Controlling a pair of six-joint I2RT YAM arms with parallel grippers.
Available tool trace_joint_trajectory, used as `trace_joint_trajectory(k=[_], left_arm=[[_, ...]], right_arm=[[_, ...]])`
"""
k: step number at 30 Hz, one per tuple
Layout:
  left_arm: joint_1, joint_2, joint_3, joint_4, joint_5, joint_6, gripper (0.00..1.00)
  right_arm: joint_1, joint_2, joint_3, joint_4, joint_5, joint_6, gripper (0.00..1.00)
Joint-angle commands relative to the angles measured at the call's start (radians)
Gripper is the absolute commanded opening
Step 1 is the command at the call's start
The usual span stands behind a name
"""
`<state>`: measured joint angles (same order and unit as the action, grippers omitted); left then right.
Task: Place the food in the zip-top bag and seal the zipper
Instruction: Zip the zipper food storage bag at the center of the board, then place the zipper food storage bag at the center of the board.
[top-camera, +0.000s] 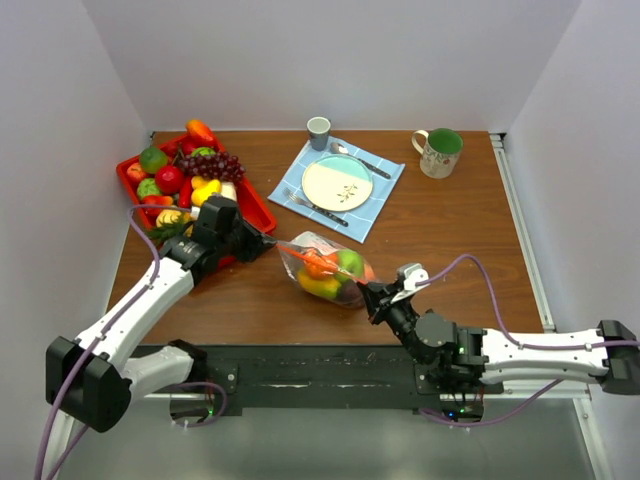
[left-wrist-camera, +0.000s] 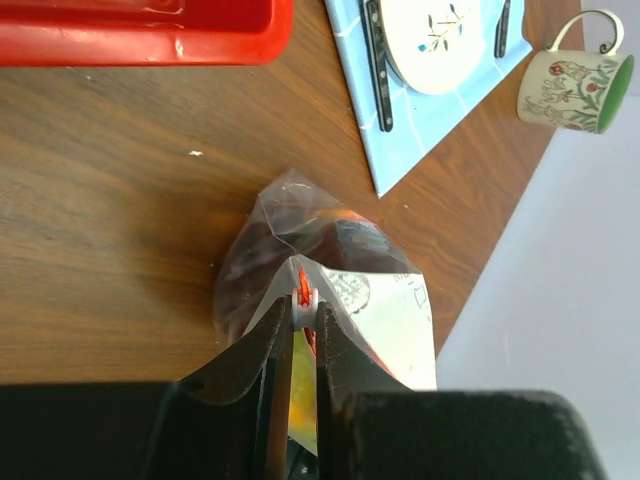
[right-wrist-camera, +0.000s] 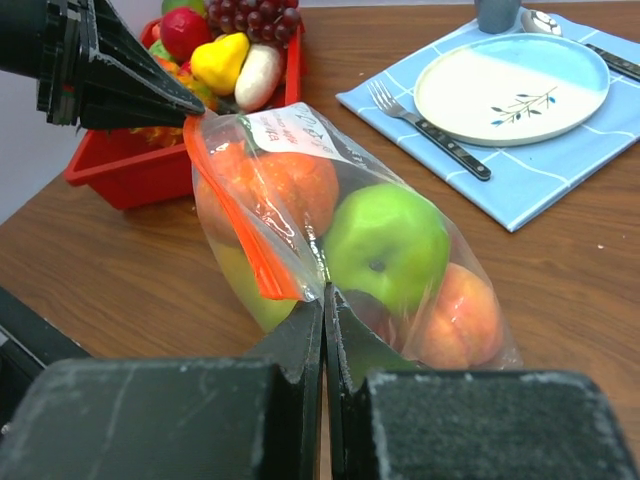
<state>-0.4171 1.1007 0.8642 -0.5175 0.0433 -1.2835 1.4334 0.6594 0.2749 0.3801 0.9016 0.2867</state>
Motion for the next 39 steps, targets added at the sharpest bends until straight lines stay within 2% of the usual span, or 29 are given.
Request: trace_joint_trajectory(k=[1, 2, 4, 6, 10, 18, 23, 30, 35, 37, 39], left_arm=[[0.018, 0.004, 0.045, 0.008, -0.089, 0.067, 0.00], [0.018, 0.002, 0.053, 0.010, -0.091, 0.073, 0.00], [0.018, -0.001, 0.064, 0.004, -0.101, 0.081, 0.00], [0.018, 0.002, 0.082, -0.016, -0.114, 0.095, 0.00], [0.018, 0.008, 0.099, -0.021, -0.128, 0.119, 0.00], [0.018, 0.044, 0.148, -0.021, -0.171, 0.223, 0.00], [0.021, 0.048, 0.148, -0.021, -0.247, 0.263, 0.00], [0.018, 0.105, 0.151, 0.082, -0.159, 0.302, 0.00], [-0.002, 0.139, 0.162, 0.253, -0.017, 0.380, 0.00], [-0.020, 0.137, 0.151, 0.344, 0.010, 0.420, 0.01], [-0.023, 0.133, 0.134, 0.394, 0.029, 0.432, 0.01]], right_arm=[[0.001, 0.046, 0.061, -0.046, 0.027, -0.041, 0.08], [0.002, 0.069, 0.096, -0.053, 0.017, -0.050, 0.12], [0.002, 0.120, 0.122, -0.050, -0.007, -0.072, 0.13], [0.002, 0.137, 0.139, -0.037, -0.021, -0.080, 0.07], [0.001, 0.135, 0.141, -0.027, -0.029, -0.073, 0.00], [0.001, 0.022, 0.113, -0.089, 0.005, -0.057, 0.00], [0.001, -0.064, 0.086, -0.142, 0.052, -0.037, 0.00], [0.002, -0.063, 0.095, -0.178, 0.059, -0.017, 0.00], [0.001, 0.009, 0.132, -0.146, 0.016, -0.029, 0.00], [0.001, 0.052, 0.168, -0.124, -0.015, -0.044, 0.07], [0.001, 0.152, 0.207, -0.122, -0.075, -0.047, 0.21]])
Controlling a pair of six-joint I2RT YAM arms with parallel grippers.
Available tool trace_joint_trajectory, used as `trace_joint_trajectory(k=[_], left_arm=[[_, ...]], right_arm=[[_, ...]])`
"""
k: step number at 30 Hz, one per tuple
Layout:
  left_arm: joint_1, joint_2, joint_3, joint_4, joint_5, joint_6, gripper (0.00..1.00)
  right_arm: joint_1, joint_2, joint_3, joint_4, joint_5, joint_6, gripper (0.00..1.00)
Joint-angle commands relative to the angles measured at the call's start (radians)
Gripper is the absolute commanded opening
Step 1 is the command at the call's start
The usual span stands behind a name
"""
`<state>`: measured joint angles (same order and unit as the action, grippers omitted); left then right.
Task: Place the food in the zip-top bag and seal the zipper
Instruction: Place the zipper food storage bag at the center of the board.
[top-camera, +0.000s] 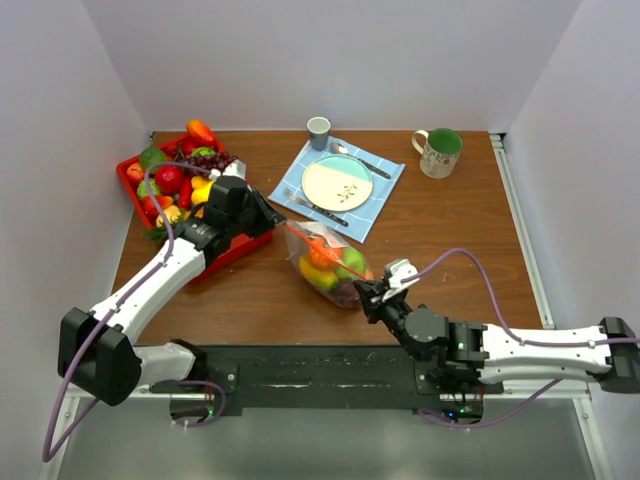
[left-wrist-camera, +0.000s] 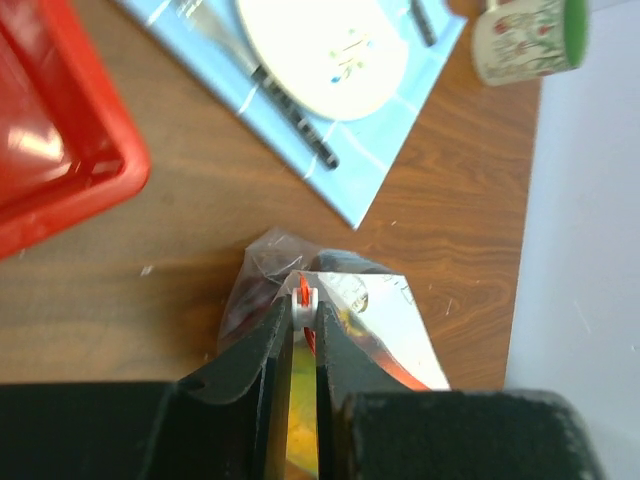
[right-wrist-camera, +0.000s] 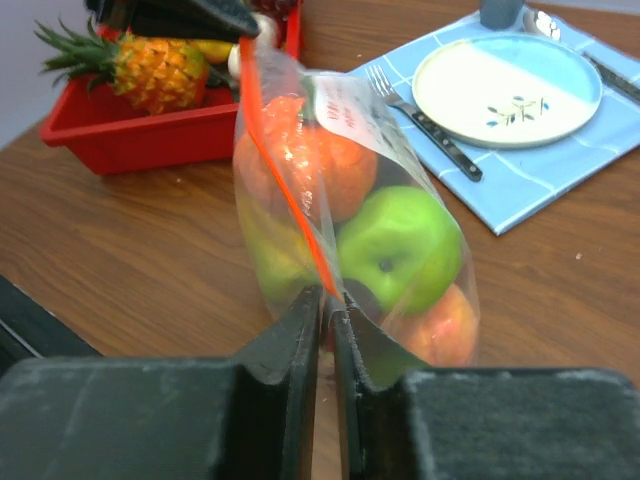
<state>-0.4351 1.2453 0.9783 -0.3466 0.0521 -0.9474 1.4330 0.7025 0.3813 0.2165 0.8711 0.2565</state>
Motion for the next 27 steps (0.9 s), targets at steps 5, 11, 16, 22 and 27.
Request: trace_joint_trajectory(k=[5, 11, 16, 22, 27], left_arm=[[-0.005, -0.024, -0.003, 0.244, -0.046, 0.171, 0.08], [-0.004, -0.018, 0.000, 0.158, -0.190, 0.236, 0.25], [-0.002, -0.017, 0.066, 0.065, -0.285, 0.294, 0.57], [-0.002, -0.026, 0.183, -0.069, -0.333, 0.374, 1.00], [-0.025, -0.075, 0.178, -0.083, -0.253, 0.420, 1.00]], right_arm=[[0.001, 0.339, 0.243, 0.035, -0.162, 0.000, 0.50], [0.001, 0.567, 0.421, -0.012, -0.323, 0.029, 0.71], [0.001, 0.626, 0.577, -0.129, -0.391, 0.033, 0.90], [-0.020, 0.582, 0.697, -0.293, -0.368, 0.072, 0.99], [-0.159, 0.494, 0.636, -0.374, -0.397, 0.187, 0.99]])
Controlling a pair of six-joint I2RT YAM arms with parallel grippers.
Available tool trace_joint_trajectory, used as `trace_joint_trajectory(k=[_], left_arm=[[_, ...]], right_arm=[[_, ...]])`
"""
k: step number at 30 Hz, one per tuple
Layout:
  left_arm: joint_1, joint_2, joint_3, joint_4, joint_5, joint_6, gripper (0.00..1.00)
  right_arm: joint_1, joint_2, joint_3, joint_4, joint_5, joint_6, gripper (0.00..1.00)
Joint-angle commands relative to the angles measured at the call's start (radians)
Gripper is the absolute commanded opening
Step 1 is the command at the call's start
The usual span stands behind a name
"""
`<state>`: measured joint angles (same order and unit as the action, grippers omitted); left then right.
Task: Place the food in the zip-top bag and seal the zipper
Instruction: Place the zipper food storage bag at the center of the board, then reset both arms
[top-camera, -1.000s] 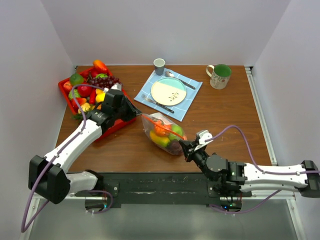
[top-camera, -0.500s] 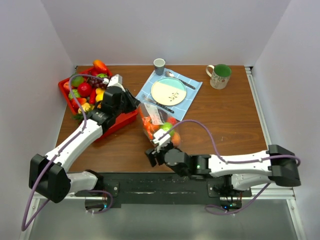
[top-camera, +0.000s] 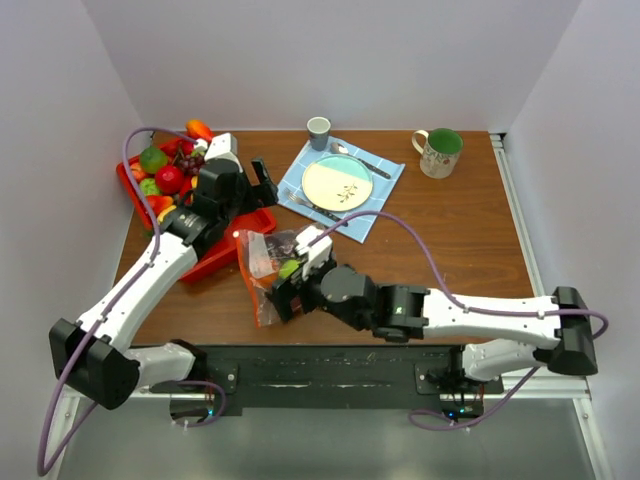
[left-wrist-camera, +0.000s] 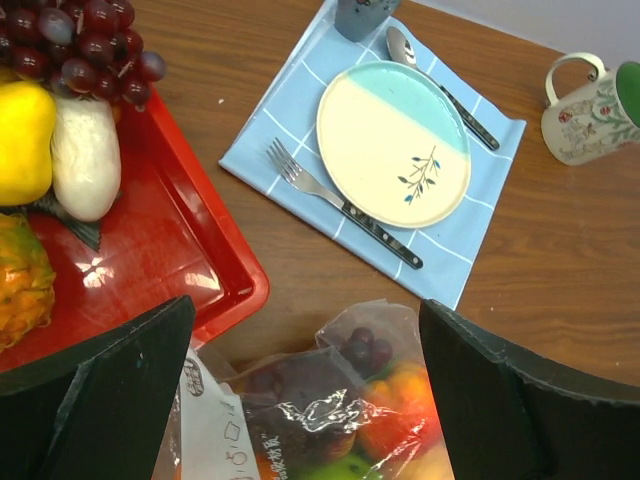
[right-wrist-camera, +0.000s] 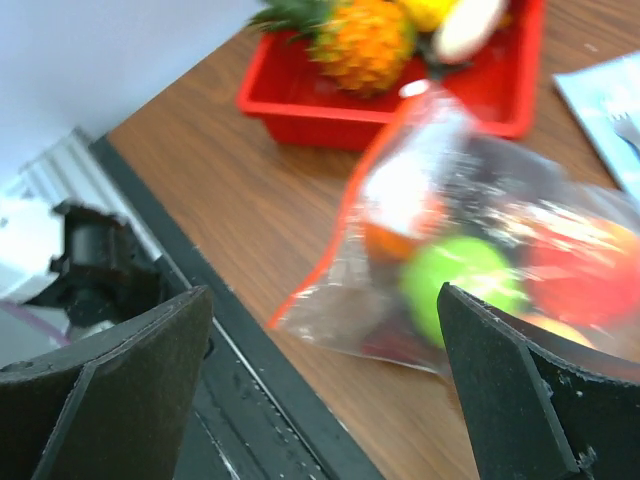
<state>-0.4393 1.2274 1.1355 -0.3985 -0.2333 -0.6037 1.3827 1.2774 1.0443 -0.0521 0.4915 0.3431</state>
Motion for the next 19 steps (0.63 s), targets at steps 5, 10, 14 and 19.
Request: trace_joint_trajectory(k=[5, 10, 14, 19], left_arm=[[-0.044, -0.144, -0.045, -0.014, 0.048, 0.084, 1.00], [-0.044, -0.242, -0.132, 0.032, 0.057, 0.082, 1.00], [-0.044, -0.315, -0.215, 0.108, 0.049, 0.084, 1.00], [-0.044, -0.319, -0.241, 0.148, 0.031, 0.096, 1.00]], right_arm=[[-0.240, -0.245, -0.148, -0.143, -0.037, 0.181, 0.99], [-0.324, -0.392, -0.243, -0.216, -0.021, 0.238, 0.99], [-0.326, -0.476, -0.308, -0.227, 0.010, 0.299, 0.99], [-0.327, -0.509, -0.342, -0.247, 0.038, 0.326, 0.99]])
